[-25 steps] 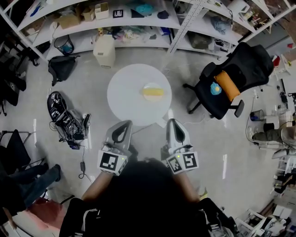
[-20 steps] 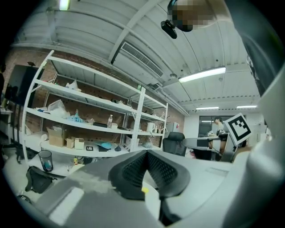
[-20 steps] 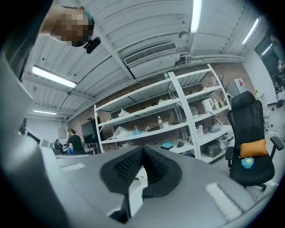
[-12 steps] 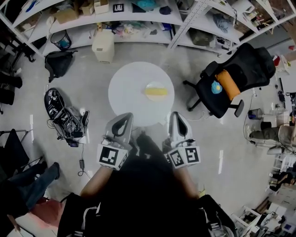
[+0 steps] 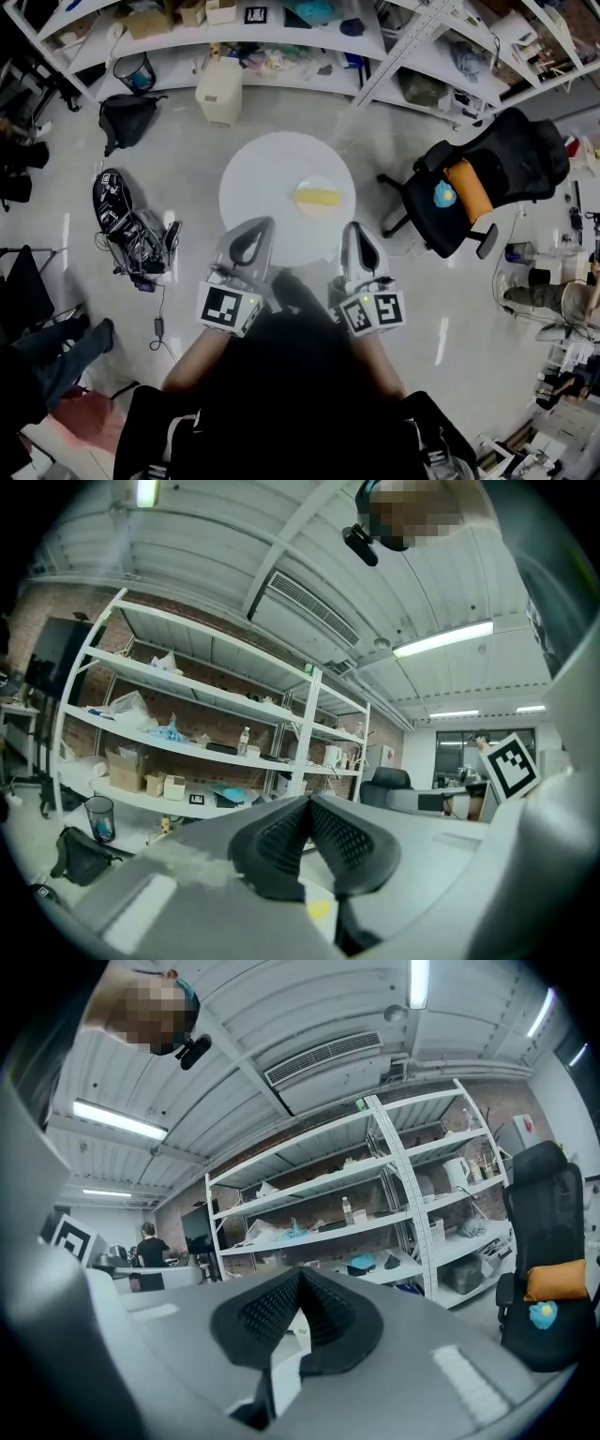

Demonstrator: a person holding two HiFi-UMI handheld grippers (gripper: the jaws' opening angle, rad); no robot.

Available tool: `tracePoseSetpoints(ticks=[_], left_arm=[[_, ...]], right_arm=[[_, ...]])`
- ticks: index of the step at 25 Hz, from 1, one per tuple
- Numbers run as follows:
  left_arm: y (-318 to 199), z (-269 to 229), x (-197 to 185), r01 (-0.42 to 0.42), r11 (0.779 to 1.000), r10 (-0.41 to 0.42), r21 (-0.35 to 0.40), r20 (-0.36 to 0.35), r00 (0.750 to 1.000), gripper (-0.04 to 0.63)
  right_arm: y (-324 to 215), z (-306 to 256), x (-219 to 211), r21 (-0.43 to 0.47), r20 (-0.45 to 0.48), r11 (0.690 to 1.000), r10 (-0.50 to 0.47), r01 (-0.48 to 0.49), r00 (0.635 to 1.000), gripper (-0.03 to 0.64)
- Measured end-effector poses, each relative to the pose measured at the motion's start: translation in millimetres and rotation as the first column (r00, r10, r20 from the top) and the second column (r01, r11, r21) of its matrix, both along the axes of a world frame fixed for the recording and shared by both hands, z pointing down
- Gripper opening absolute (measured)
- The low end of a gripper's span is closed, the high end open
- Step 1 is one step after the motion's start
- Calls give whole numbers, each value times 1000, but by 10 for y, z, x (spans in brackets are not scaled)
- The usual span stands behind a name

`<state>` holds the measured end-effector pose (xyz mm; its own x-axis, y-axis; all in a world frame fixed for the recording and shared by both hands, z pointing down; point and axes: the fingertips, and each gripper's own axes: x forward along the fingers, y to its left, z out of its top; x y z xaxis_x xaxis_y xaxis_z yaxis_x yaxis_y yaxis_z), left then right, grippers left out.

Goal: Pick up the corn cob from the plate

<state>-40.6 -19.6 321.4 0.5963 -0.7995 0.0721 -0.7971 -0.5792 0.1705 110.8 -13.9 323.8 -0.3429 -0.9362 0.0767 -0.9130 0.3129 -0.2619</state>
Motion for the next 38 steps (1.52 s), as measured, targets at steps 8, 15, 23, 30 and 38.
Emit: tracePoseSetpoints(ticks=[8,15,23,30,38], left_arm=[[-365,62,241,16,1000,-16,-14,14,1000,3],[-621,260,372,21,998,-19,-57,29,999,3],[-865,486,437,45,991,-43,-123,19,999,3],[-985,777,521,48,983,-45,-175,18,999,3],[-1117,1081,579,32,974,-27,-224,27,999,3]], right_arm=[[-366,244,169,-45,8,998,-33,33,999,8],[-651,532,256,-102,3,993,-55,55,998,8],[-911,1019,266,-193,-24,977,-97,91,995,8],[-1055,1533,310,-279,-70,954,-135,111,988,8],[-1179,2181,247,-377,-124,914,-211,151,970,9]])
